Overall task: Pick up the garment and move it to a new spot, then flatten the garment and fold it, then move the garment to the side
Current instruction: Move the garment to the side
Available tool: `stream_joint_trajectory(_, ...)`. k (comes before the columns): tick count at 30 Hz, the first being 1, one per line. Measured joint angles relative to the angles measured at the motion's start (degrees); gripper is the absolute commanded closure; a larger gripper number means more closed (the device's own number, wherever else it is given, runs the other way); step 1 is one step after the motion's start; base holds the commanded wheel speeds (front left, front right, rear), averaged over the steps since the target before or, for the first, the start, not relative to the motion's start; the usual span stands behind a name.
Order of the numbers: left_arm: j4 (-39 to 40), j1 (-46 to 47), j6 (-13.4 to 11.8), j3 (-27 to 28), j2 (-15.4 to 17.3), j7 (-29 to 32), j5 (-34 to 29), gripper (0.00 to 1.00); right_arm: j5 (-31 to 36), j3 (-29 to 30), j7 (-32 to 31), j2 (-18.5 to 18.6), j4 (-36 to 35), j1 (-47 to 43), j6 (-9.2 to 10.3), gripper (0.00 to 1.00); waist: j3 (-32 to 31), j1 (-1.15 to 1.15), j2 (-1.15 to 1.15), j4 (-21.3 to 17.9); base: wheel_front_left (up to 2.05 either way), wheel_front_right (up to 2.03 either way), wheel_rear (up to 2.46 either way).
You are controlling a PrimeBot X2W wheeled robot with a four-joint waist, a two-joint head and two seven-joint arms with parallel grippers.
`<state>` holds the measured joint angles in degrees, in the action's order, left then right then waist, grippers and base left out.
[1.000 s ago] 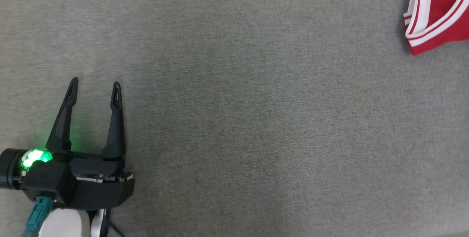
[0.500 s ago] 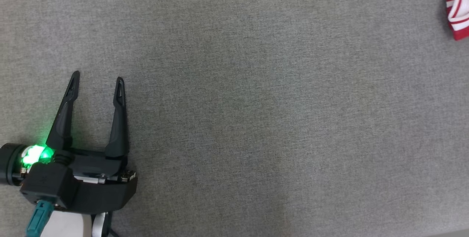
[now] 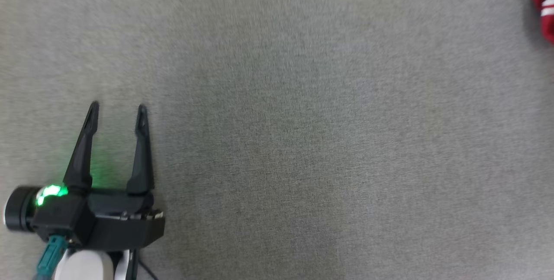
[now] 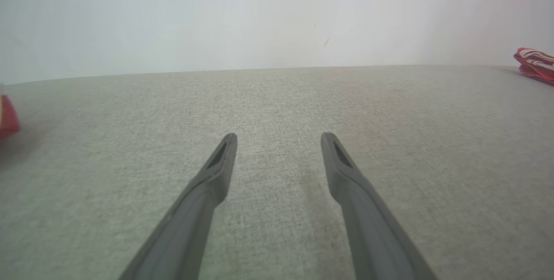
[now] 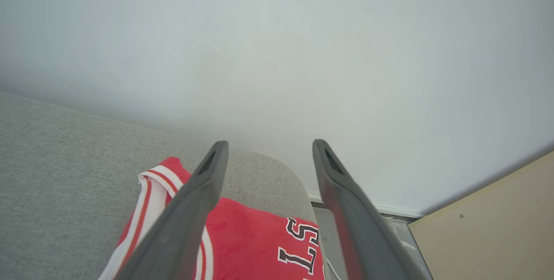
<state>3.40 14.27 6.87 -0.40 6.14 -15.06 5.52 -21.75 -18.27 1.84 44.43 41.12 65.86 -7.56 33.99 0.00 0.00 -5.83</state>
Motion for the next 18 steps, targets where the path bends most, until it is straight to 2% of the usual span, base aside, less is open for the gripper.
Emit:
stream_joint_trajectory(10,-2.9,-6.6,-0.5,3.3,-0.9,0.0,1.2,0.0,-0.9,0.7,9.5,-9.7,-5.0,-11.0,0.0,0.0,-9.6,-0.01,0.0,1.0,0.0,0.0,0.0)
stream_joint_trajectory(18,-4.7,-11.0,-0.5,4.1,-1.7,0.0,1.6,0.0,-0.8,5.9,11.8,-16.5,-9.9,-26.7,0.0,0.0,-18.4,-0.01,-0.01,2.6,0.0,0.0,0.0)
